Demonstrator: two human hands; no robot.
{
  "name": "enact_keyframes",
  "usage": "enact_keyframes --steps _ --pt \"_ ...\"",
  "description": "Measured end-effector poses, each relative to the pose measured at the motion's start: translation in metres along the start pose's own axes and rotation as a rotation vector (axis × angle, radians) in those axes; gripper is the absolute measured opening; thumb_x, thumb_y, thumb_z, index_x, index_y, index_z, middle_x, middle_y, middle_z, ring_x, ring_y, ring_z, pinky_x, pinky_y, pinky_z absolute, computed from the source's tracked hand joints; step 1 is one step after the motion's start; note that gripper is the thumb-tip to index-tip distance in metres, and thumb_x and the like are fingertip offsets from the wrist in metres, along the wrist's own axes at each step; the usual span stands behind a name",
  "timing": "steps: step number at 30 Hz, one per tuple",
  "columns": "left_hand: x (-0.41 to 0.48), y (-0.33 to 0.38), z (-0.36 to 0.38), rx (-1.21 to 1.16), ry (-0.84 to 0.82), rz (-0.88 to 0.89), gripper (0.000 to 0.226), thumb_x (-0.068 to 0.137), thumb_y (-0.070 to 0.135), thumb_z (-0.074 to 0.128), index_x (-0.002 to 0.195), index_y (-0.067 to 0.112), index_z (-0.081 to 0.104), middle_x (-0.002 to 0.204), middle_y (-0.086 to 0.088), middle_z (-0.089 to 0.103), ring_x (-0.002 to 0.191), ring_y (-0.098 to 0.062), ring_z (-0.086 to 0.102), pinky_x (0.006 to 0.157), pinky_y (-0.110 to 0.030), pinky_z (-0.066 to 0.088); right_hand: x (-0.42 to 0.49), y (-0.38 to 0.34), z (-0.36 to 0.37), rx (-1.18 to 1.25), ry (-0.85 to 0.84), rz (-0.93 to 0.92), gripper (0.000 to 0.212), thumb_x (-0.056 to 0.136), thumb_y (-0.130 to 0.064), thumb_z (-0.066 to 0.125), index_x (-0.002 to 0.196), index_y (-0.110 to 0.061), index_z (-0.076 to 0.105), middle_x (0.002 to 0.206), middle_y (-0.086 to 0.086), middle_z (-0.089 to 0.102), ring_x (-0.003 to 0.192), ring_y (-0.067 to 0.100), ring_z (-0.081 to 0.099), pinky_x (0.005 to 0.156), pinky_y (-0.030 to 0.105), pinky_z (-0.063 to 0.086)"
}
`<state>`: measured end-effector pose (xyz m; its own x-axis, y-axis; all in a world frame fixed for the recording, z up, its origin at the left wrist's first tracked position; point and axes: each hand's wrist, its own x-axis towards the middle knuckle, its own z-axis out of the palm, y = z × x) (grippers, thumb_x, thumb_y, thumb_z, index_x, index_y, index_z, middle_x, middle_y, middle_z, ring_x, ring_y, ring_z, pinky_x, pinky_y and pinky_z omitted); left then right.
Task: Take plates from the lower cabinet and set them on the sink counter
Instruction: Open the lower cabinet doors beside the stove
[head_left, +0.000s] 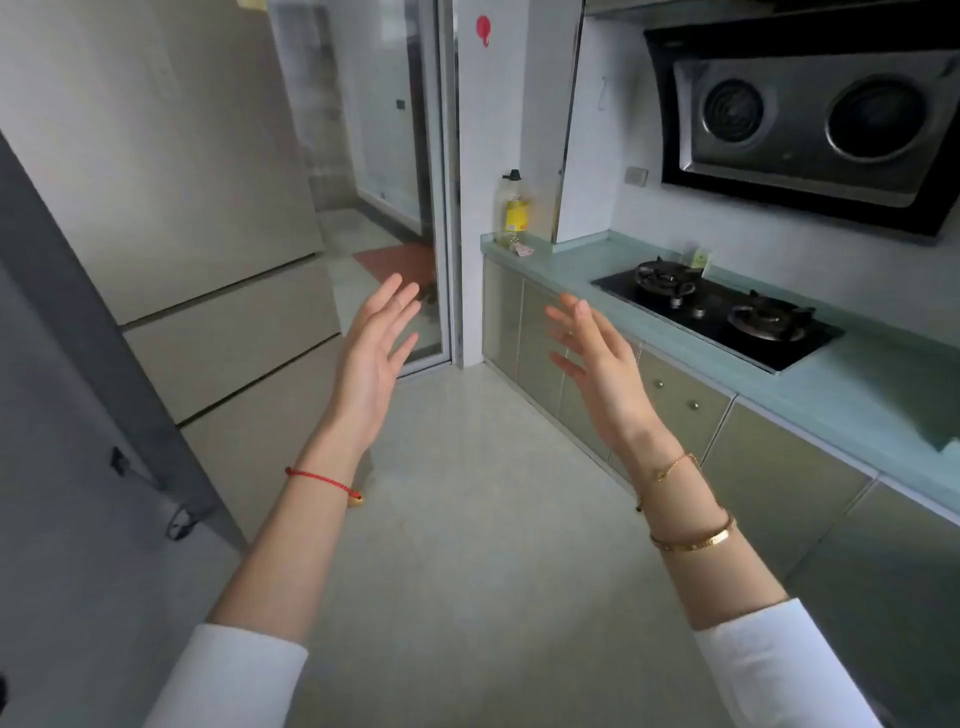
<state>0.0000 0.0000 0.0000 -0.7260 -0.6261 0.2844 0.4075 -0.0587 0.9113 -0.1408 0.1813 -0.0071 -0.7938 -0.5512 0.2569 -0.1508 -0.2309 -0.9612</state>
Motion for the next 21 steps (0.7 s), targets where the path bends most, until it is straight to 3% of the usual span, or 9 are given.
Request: enact_keyframes --steps 21 --pt "0.164 -0.083 -0.06 -0.058 0.042 -0.121 0.038 0.103 0.023 0.04 0.141 0.022 0.047 0.148 0.0 0.052 0.135 -0.009 0.05 0.117 -0.035 0.036 0.161 0.104 0.047 0.038 0.04 0.146 0.041 0.101 -0.044 0.042 0.133 -0.023 0.056 0.126 -0.006 0.066 0.119 0.012 0.061 0.103 0.035 0.048"
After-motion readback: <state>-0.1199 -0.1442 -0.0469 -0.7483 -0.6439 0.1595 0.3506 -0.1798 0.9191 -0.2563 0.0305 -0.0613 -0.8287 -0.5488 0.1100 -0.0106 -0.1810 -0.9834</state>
